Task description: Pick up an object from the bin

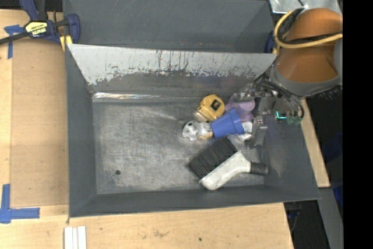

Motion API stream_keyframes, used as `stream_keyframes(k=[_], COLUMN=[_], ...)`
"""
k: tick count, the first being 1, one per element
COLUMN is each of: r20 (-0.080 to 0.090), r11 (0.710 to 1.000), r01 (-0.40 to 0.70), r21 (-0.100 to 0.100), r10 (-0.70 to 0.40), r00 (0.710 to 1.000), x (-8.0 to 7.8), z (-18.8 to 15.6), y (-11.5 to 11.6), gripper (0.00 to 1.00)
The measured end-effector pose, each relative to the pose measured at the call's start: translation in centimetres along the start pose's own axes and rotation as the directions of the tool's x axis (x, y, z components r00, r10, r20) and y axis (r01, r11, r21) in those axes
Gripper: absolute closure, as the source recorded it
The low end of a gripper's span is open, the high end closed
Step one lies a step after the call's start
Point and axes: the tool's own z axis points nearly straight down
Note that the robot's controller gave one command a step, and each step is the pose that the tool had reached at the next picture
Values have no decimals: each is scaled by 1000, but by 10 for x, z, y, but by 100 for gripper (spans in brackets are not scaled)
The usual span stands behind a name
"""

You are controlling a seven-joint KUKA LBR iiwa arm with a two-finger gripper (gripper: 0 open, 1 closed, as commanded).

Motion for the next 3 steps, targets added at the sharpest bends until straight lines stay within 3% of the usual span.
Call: stream_keyframes(k=[1, 2, 3], r20=[8, 24, 24], r11=[1000, 989, 989], r01=[2, 149, 150], r21=[1, 3, 3], r10=[-2, -149, -150], r00=[1000, 989, 988], x=[-2, -4, -4], z=[-4, 84, 84], y=[0, 30, 30], gripper=[0, 100, 100])
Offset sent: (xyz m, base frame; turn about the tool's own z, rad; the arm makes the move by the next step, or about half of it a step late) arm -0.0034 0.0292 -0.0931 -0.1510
